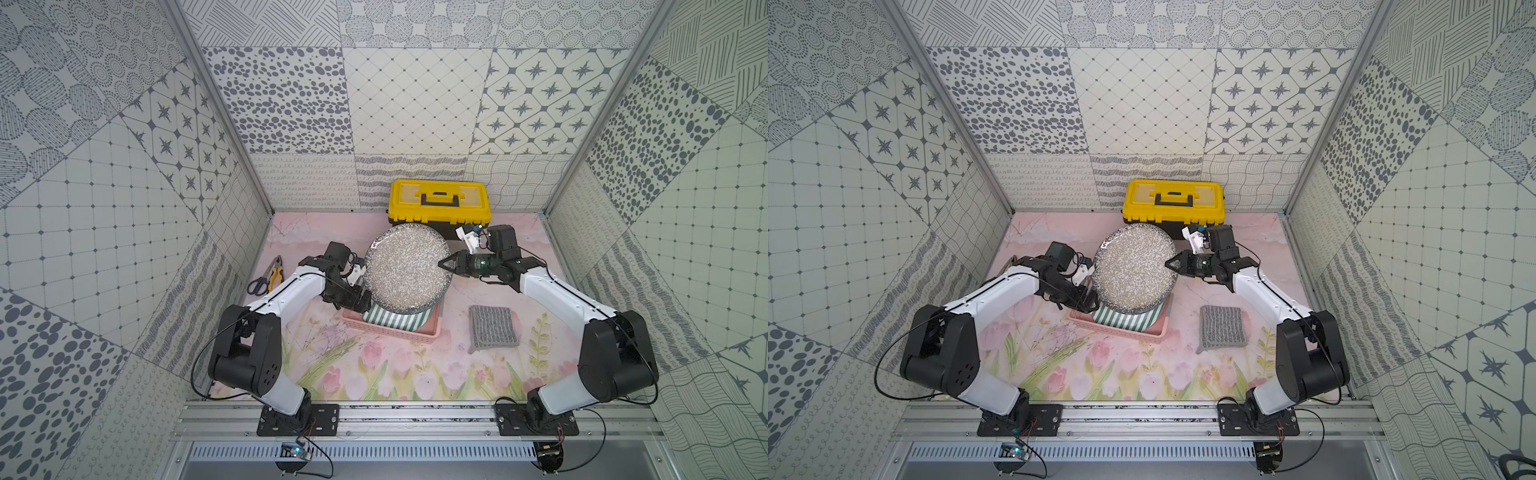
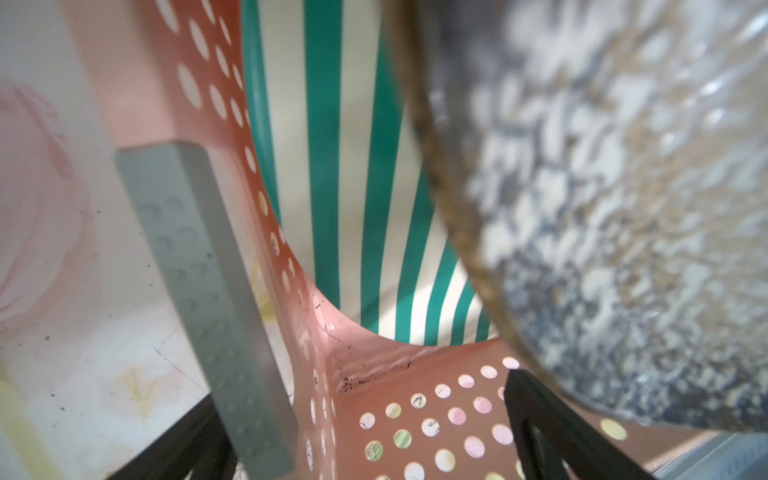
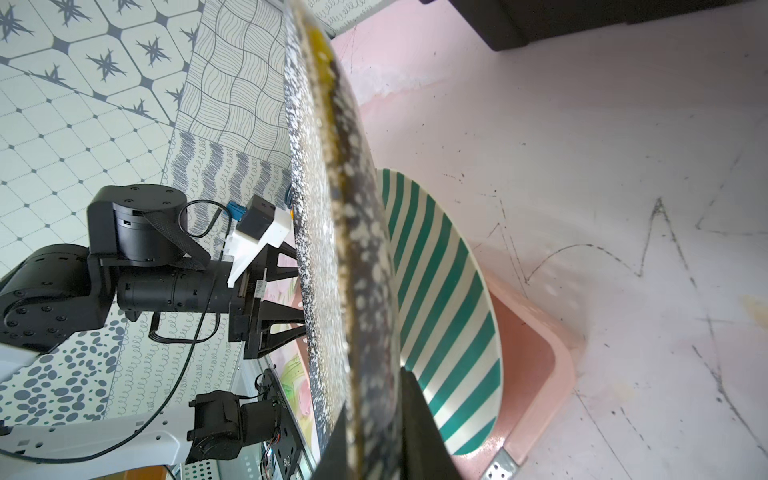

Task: Wipe the wet plate dry
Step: Pick up the plate from the bin.

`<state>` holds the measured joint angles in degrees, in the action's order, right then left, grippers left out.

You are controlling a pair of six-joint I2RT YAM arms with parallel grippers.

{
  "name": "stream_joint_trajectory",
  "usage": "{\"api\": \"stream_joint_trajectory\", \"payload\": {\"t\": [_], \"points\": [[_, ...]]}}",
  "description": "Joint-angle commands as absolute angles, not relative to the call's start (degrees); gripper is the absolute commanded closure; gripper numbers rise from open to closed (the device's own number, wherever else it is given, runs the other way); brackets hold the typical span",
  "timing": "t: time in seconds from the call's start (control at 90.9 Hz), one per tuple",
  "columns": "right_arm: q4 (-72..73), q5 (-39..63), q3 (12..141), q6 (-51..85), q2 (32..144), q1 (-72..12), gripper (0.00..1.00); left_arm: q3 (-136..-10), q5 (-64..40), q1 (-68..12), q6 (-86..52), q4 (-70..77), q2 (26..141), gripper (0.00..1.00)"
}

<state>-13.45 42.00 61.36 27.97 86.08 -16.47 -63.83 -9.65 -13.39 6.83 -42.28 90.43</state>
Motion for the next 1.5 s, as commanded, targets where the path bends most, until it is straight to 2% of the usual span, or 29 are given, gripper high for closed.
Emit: {"api": "stream_joint_trajectory", "payload": {"t": [0.0,0.165,0.319,0.418,0.594,0.748,1.266,1.376,1.486], "points": [[-3.53,48.67,66.32,30.0,81.21,-15.42,1.0,-67.46,-10.68,-12.81,10.62,-46.04,88.14,0.0],[-3.6,47.21,66.66,30.9,80.13,-14.62,1.0,-69.73,-17.62,-8.22,9.62,-46.15,81.83,0.0],[-1.01,48.66,66.37,33.11,80.27,-14.59,1.0,-69.97,-32.05,-0.45,7.48,-44.48,76.82,0.0],[2.38,50.72,65.54,34.41,80.45,-14.68,1.0,-70.39,-39.38,1.67,5.93,-45.22,76.64,0.0],[8.66,54.94,63.1,36.93,79.54,-14.83,1.0,-74.21,-47.35,2.27,6.25,-50.52,80.68,0.0],[10.25,57.76,61.75,36.77,78.71,-15.79,1.0,-74.18,-53.02,2.38,5.21,-48.86,81.08,0.0],[16.29,61.89,60.63,38.55,82.48,-21.22,1.0,-75.0,-64.42,2.42,3.26,-46.98,84.37,0.01],[17.87,62.38,60.2,39.15,83.6,-21.49,1.0,-75.83,-67.93,2.29,4.68,-48.81,84.83,0.07],[18.65,62.2,60.13,39.37,84.53,-21.53,1.0,-76.02,-69.64,2.33,5.8,-50.18,84.72,0.2]]}}
